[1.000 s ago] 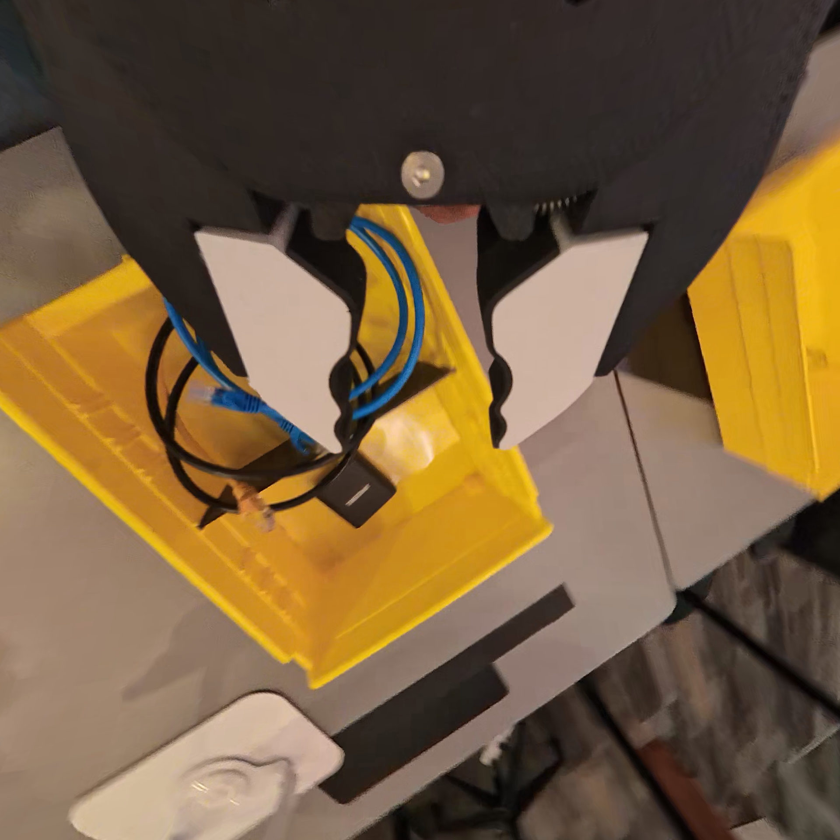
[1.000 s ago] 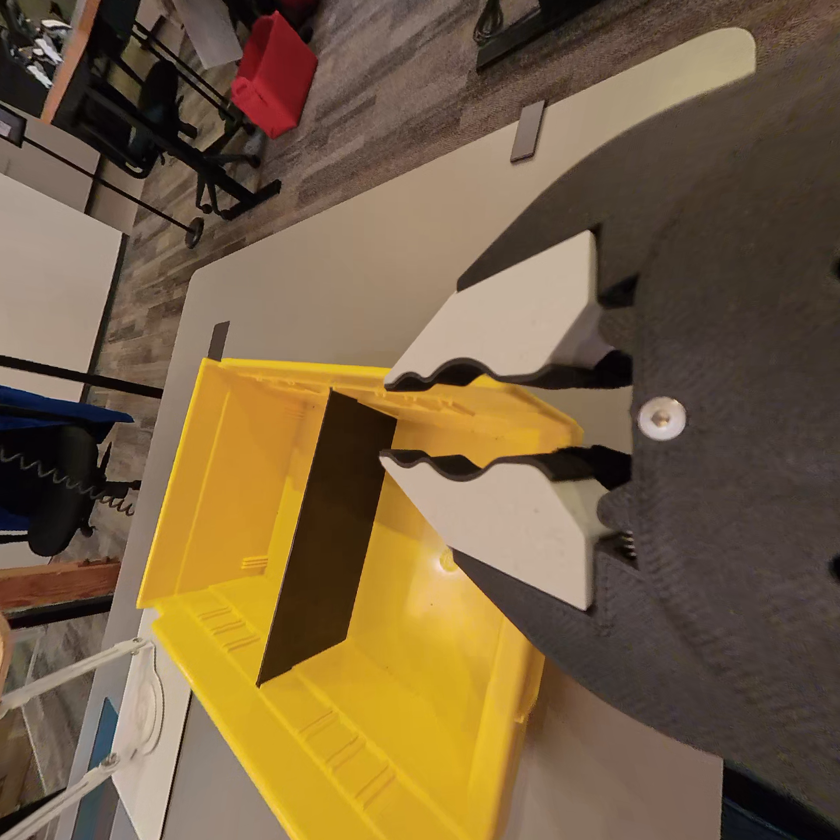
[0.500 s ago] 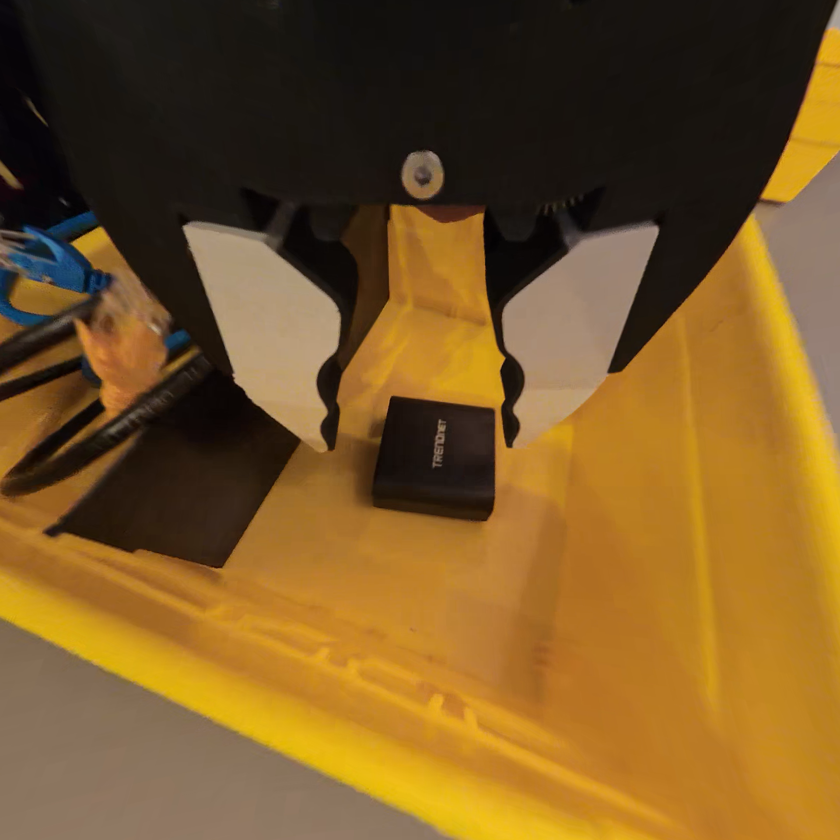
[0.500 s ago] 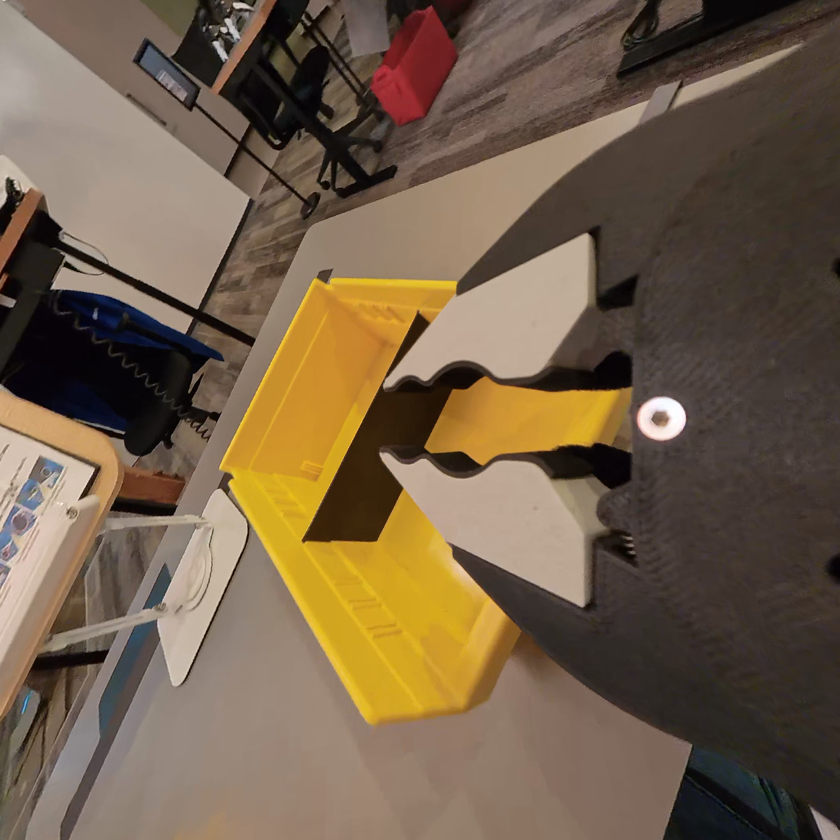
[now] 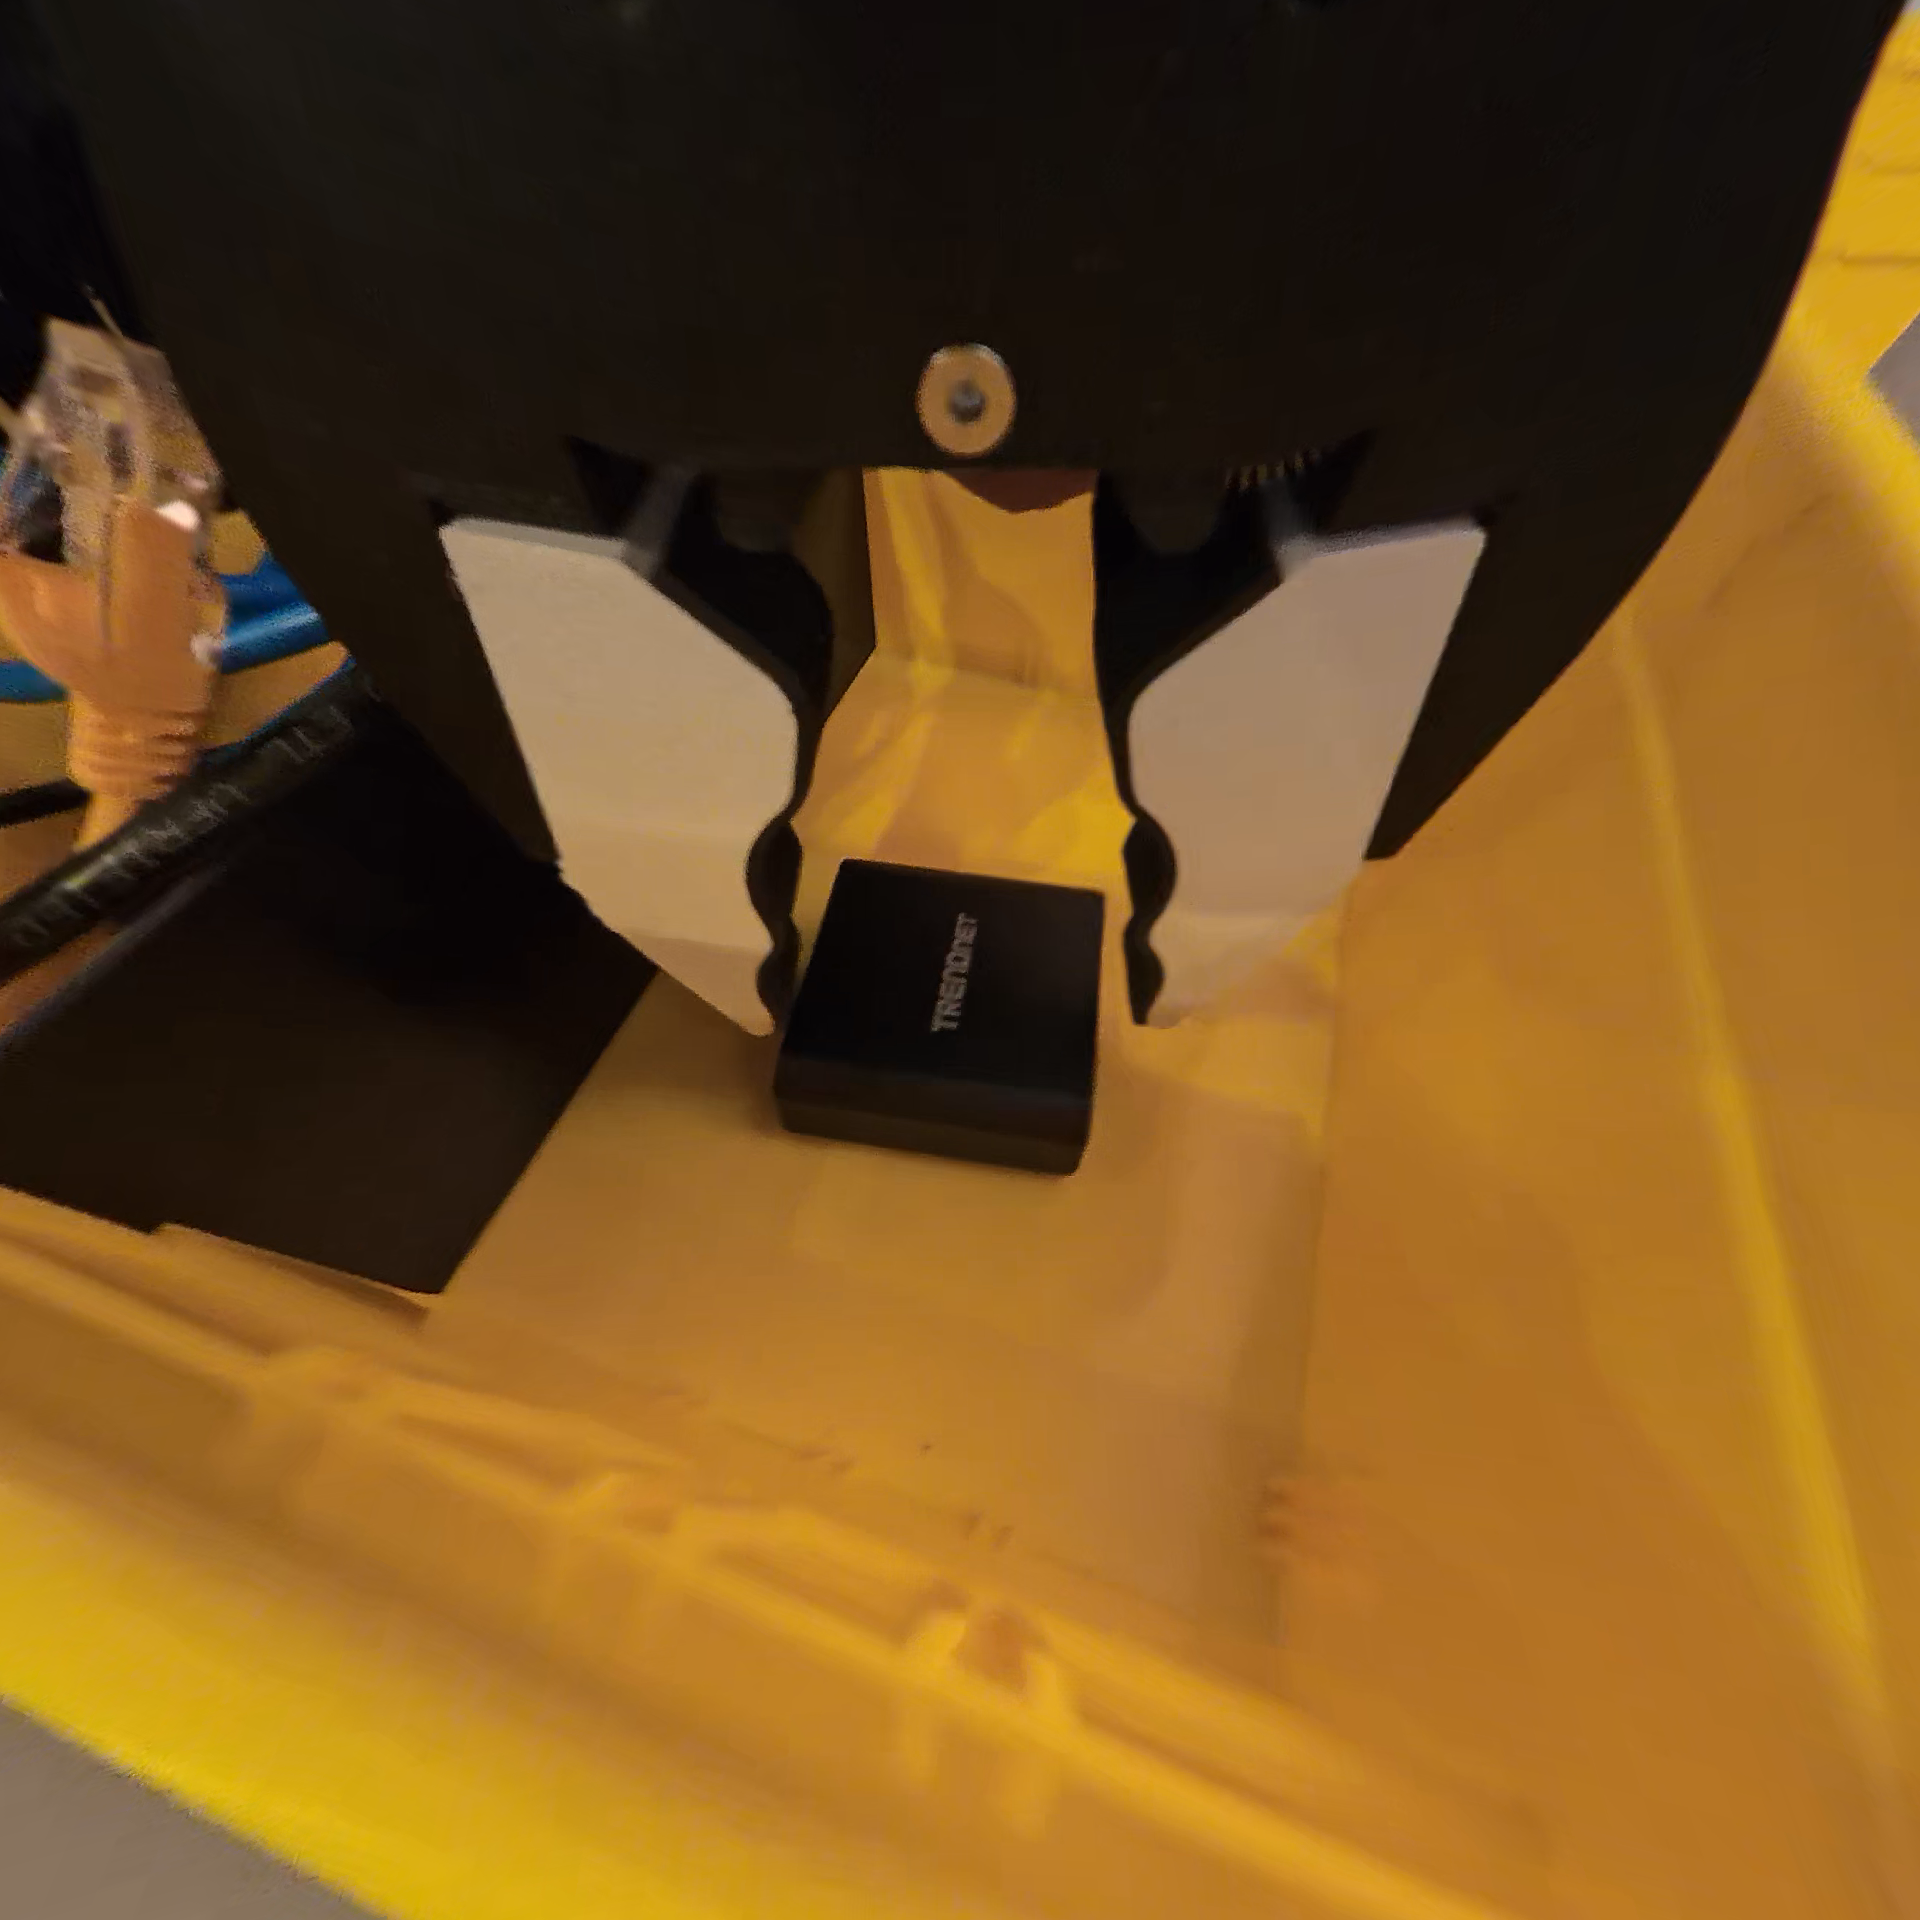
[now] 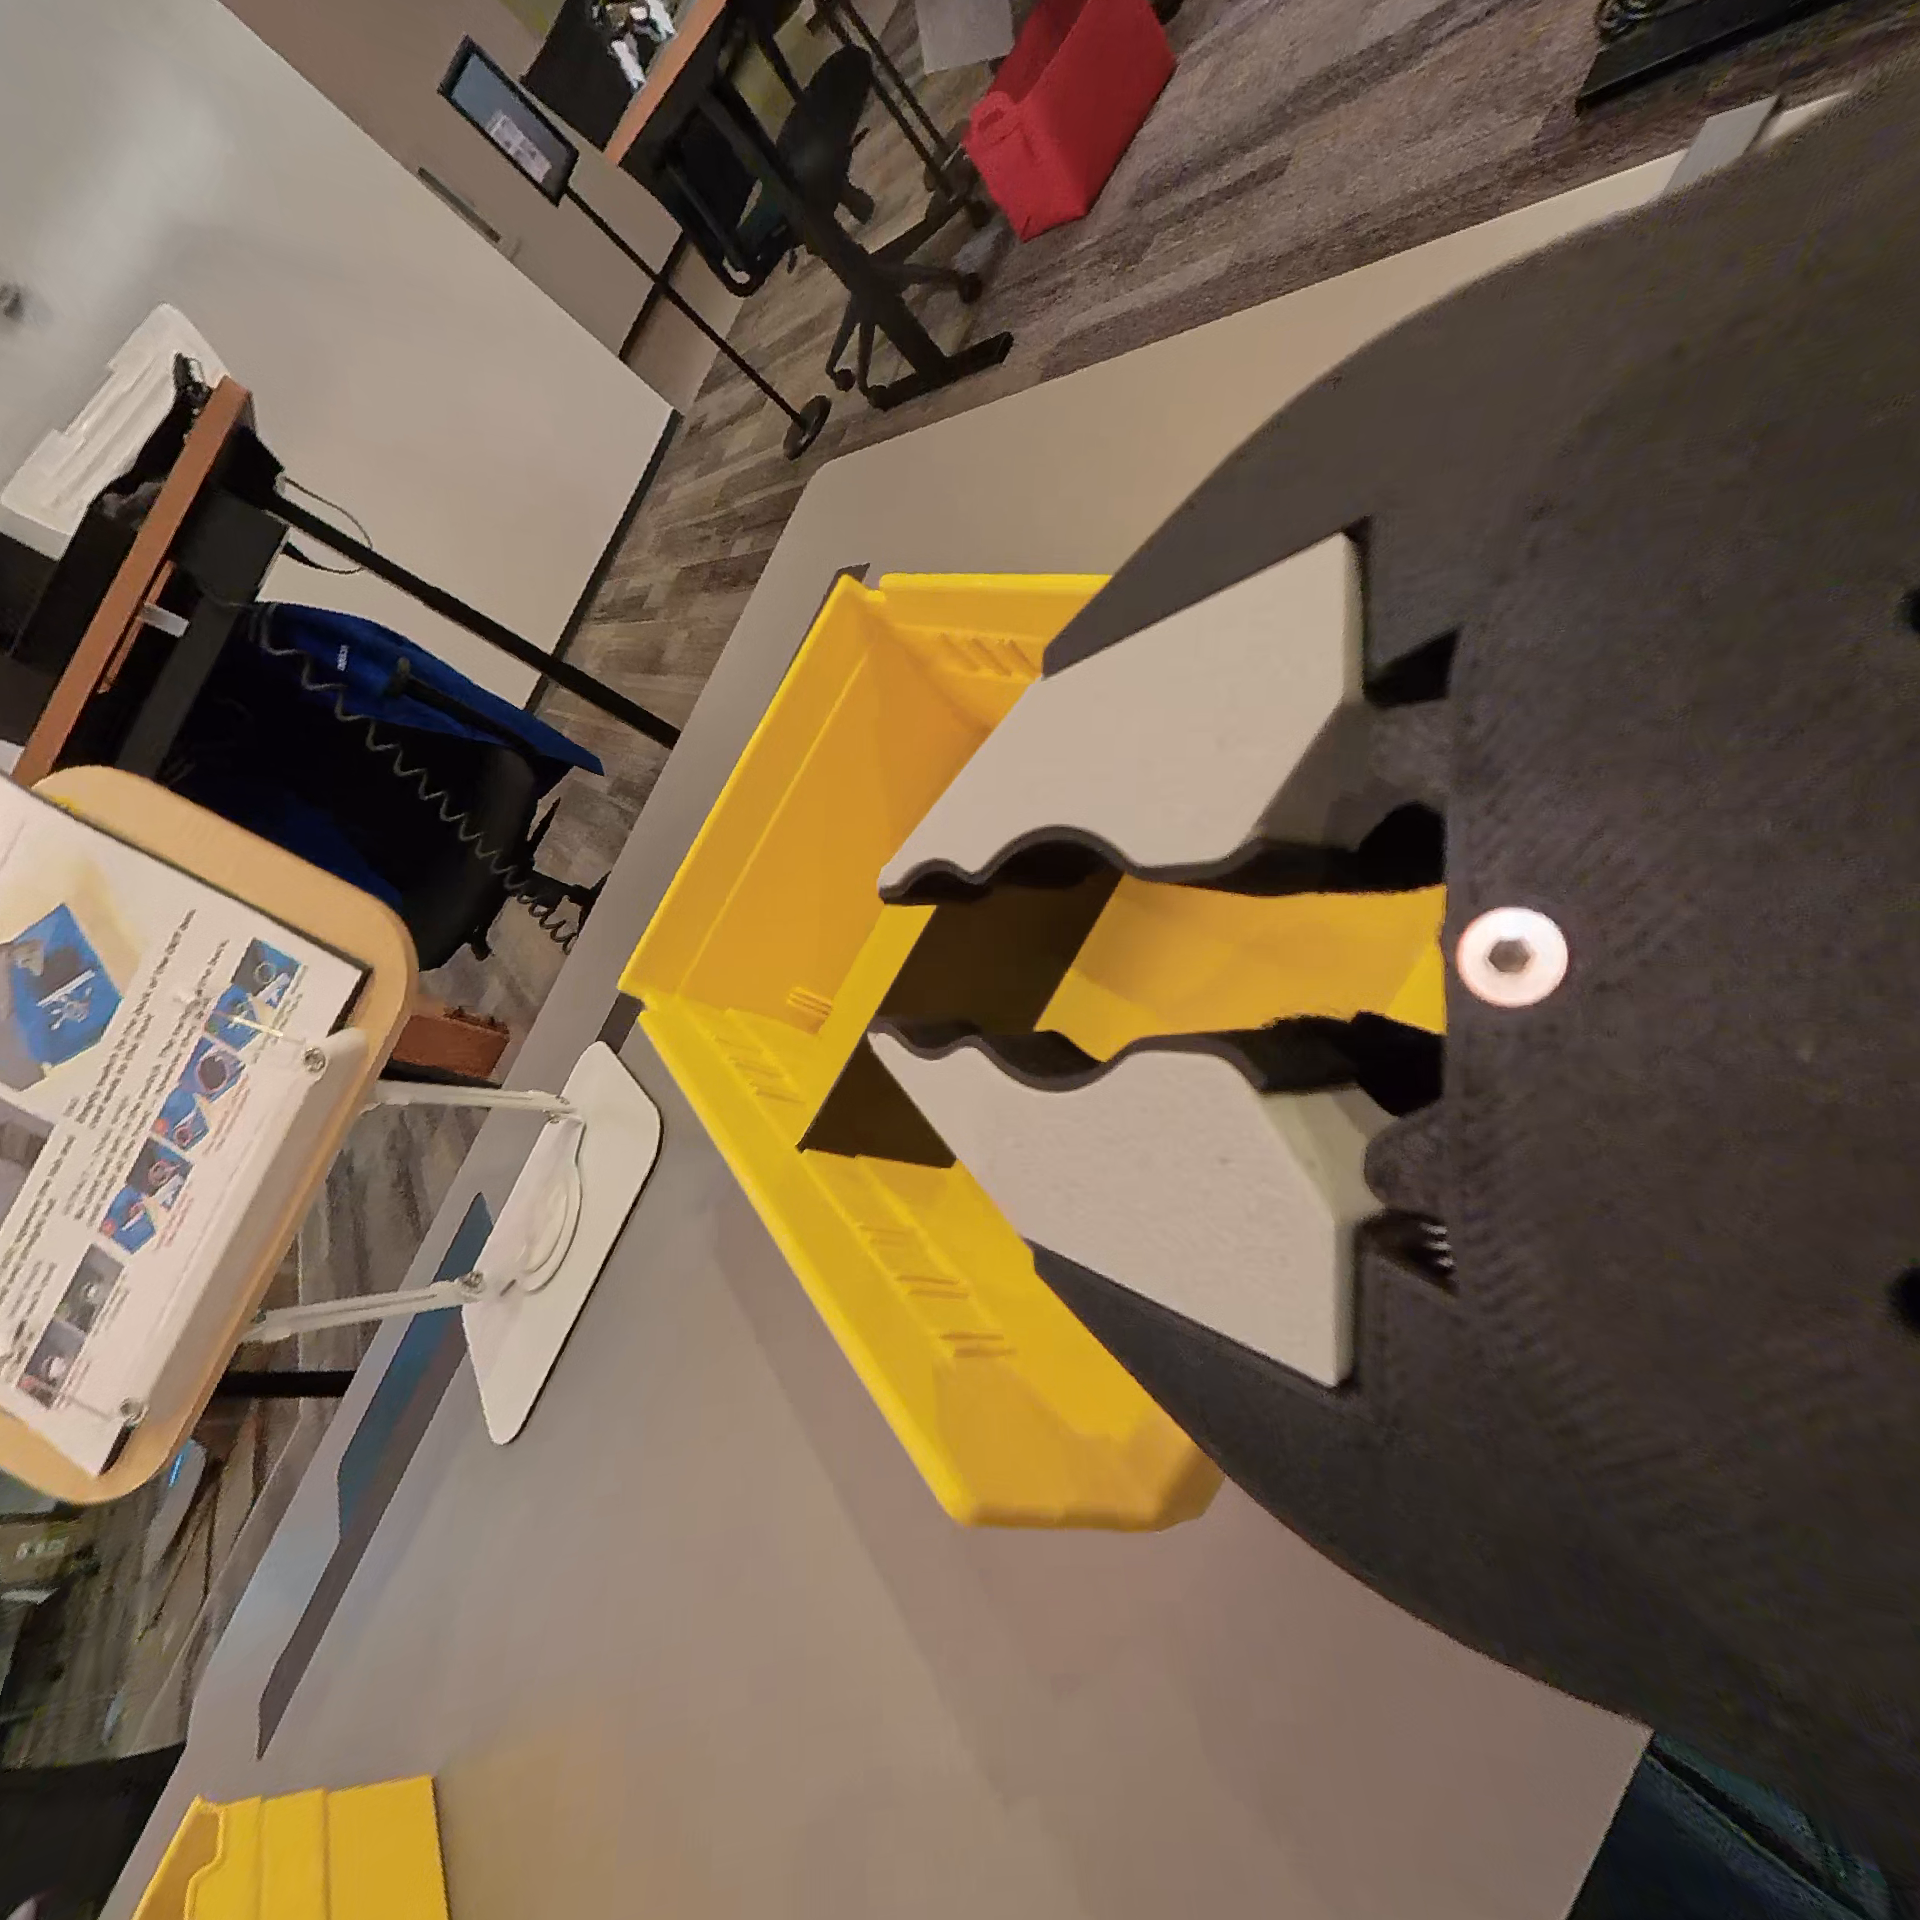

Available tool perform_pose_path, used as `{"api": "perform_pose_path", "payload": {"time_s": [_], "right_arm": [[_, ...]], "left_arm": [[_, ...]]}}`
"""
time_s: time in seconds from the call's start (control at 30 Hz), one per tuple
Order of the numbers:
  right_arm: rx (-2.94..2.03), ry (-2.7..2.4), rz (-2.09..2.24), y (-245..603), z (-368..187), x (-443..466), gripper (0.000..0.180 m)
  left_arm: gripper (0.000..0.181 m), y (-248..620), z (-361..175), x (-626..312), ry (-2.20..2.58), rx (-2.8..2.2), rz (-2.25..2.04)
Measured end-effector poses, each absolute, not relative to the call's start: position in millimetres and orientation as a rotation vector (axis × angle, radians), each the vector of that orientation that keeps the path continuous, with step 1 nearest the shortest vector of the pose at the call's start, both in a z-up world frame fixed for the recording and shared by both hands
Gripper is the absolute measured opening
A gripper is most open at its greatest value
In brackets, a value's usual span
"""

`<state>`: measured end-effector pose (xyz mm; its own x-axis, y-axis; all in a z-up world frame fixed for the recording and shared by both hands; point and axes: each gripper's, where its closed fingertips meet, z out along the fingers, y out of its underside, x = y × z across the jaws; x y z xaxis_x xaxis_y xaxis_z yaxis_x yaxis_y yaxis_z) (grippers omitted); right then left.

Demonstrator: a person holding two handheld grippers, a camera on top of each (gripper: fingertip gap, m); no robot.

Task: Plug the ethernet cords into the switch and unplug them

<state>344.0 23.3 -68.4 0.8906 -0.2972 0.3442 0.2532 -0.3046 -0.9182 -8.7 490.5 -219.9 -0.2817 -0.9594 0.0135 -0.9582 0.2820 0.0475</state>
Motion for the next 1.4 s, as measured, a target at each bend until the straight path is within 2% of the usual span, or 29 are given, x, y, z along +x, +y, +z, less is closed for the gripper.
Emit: {"api": "perform_pose_path", "payload": {"time_s": [0.03,0.27,0.4,0.57,0.77,0.9,1.07,1.17,1.4], "right_arm": [[-1.796,0.022,-0.54,25.3,-66.6,341.1,0.019],[-1.777,-0.086,-0.506,42.6,-54.0,315.7,0.02],[-1.776,-0.249,-0.413,65.3,-46.3,283.5,0.026],[-1.766,-0.407,-0.046,102.3,-32.8,221.7,0.036],[-1.682,-0.5,0.517,143.1,-16.0,153.3,0.058],[-1.68,-0.612,0.745,165.2,-20.7,118.5,0.086],[-1.587,-0.74,1.043,172.5,-10.1,83.5,0.101],[-1.512,-0.834,1.164,164.6,-3.8,69.6,0.102],[-1.543,-1.057,1.213,146.0,-20.7,43.6,0.077]], "left_arm": [[0.055,487.6,-221.2,-7.3,-2.49,1.848,-0.022],[0.055,491.5,-205.1,-1.9,-2.597,1.87,0.049],[0.055,482.2,-163.1,8.3,-2.666,1.904,0.237],[0.054,427.3,-88.0,33.3,-2.877,1.699,0.46],[0.055,312.2,-25.5,66.5,-3.219,1.143,0.507],[0.055,238.4,-12.9,76.2,-3.342,0.731,0.428],[0.055,178.2,-12.6,76.4,-3.322,0.365,0.38],[0.055,159.7,-18.2,74.2,-3.274,0.24,0.374],[0.054,137.7,-24.2,67.3,-3.191,0.097,0.421]]}}
